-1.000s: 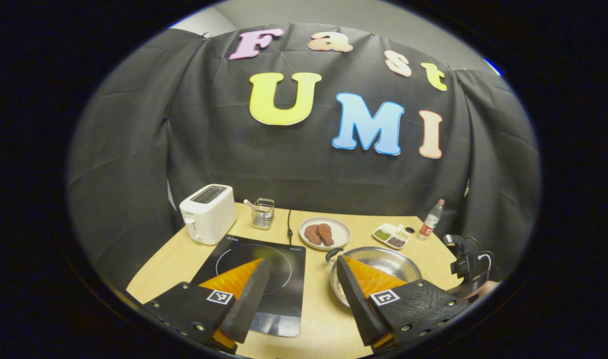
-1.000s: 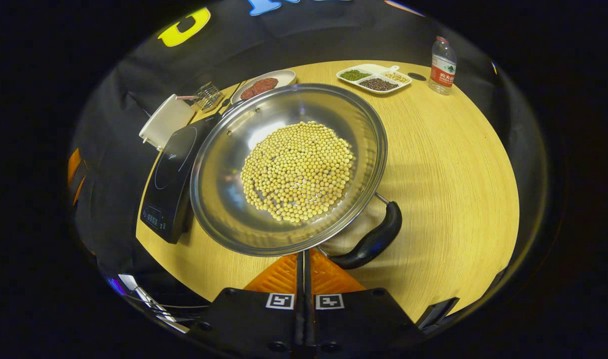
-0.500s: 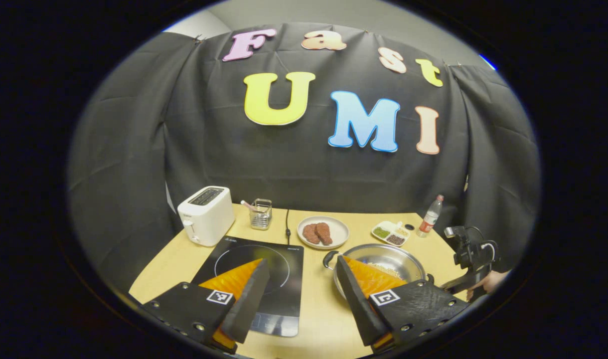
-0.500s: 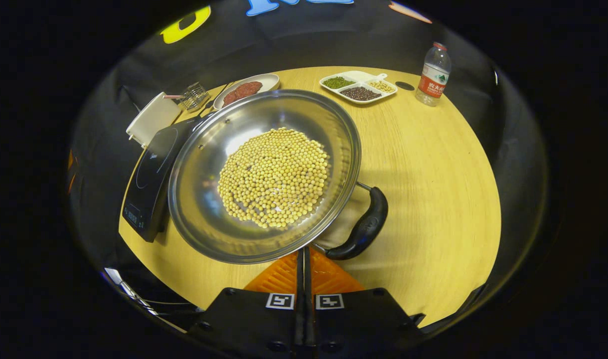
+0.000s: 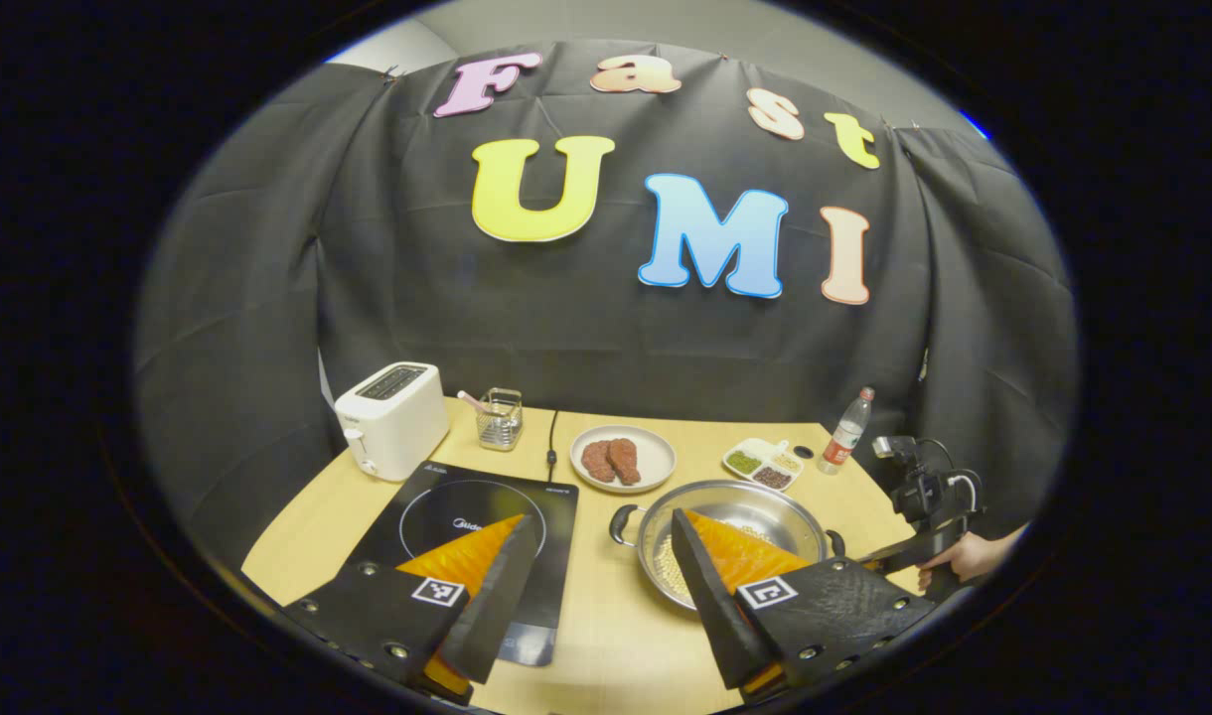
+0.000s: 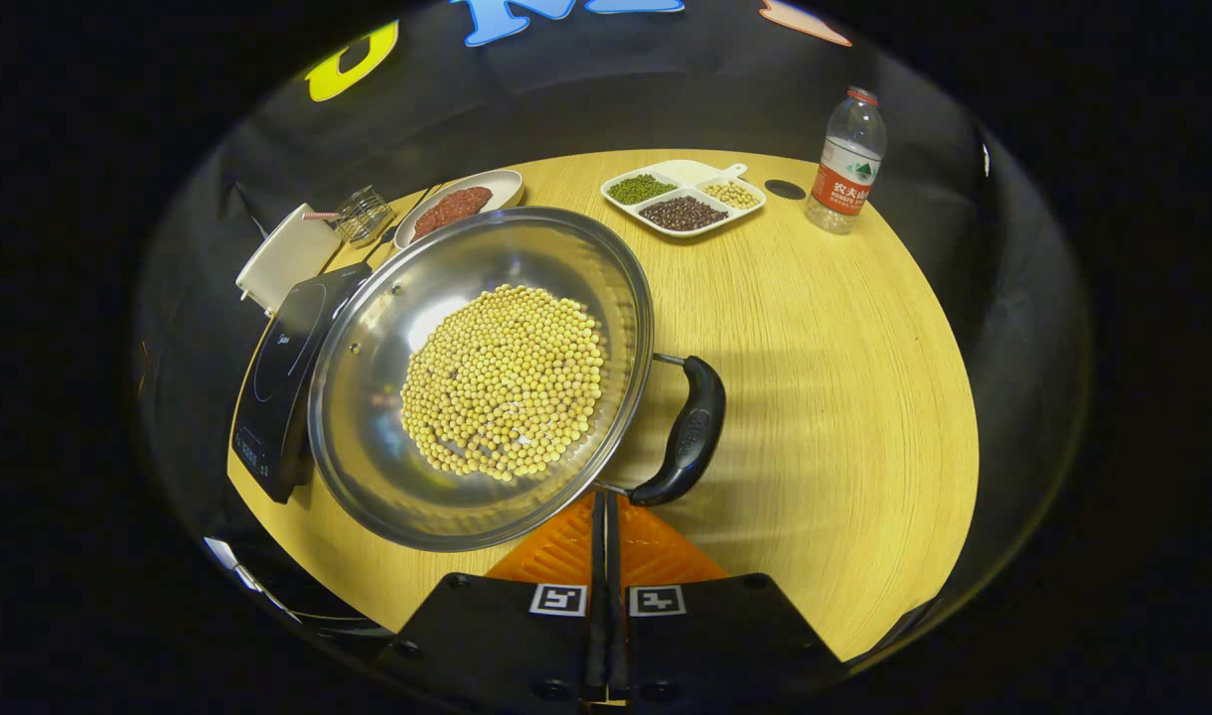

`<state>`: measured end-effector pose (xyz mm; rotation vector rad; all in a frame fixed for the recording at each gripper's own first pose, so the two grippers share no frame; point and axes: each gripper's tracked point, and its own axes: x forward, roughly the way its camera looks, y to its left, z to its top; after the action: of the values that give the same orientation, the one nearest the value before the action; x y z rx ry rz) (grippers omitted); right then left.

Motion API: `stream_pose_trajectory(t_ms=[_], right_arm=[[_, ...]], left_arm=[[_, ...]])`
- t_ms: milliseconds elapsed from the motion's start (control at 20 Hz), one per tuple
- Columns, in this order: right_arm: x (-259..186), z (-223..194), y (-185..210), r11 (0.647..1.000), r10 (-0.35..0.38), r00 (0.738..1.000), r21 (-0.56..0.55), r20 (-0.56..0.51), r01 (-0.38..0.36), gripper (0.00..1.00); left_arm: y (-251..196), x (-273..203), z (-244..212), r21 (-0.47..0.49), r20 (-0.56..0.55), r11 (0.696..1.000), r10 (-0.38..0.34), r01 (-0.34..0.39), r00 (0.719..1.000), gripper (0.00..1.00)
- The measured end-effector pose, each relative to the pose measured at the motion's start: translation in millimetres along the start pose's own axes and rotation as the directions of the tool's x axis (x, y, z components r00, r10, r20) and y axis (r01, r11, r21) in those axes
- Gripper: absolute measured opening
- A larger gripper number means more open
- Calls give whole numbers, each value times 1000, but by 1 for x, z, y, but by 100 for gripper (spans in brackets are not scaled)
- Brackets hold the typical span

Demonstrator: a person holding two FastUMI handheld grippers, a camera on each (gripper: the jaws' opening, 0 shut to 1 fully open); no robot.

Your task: First push the handle of the pot to place it horizontally, then grasp the pot with both hands and set it on the induction cooktop.

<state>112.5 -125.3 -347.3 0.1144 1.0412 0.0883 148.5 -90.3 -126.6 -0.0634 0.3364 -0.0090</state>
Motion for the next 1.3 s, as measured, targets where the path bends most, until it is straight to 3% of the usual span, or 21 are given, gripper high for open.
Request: stream_pose_trajectory(t_ms=[350,750,1050,1150,1250,1300], right_arm=[[12,29,-13,999,30,999,29,34,-31,2],[20,45,-20,998,57,996,-4,66,-57,2],[2,45,-33,999,-10,994,-31,108,13,2],[-9,49,-33,1000,-9,992,-2,130,9,34],[-20,53,-37,999,-13,987,31,159,8,72],[-27,56,-35,999,-8,986,43,166,1,98]], left_arm=[[-36,5,-7,-13,-21,1000,20,-20,1000,81],[-54,6,-20,-40,-43,996,82,-83,996,84],[-33,27,-31,-39,-98,994,99,-103,990,81],[-28,43,-33,-55,-117,995,77,-84,990,84],[-27,58,-36,-81,-132,995,38,-49,991,84],[-24,66,-36,-94,-140,995,23,-37,990,84]])
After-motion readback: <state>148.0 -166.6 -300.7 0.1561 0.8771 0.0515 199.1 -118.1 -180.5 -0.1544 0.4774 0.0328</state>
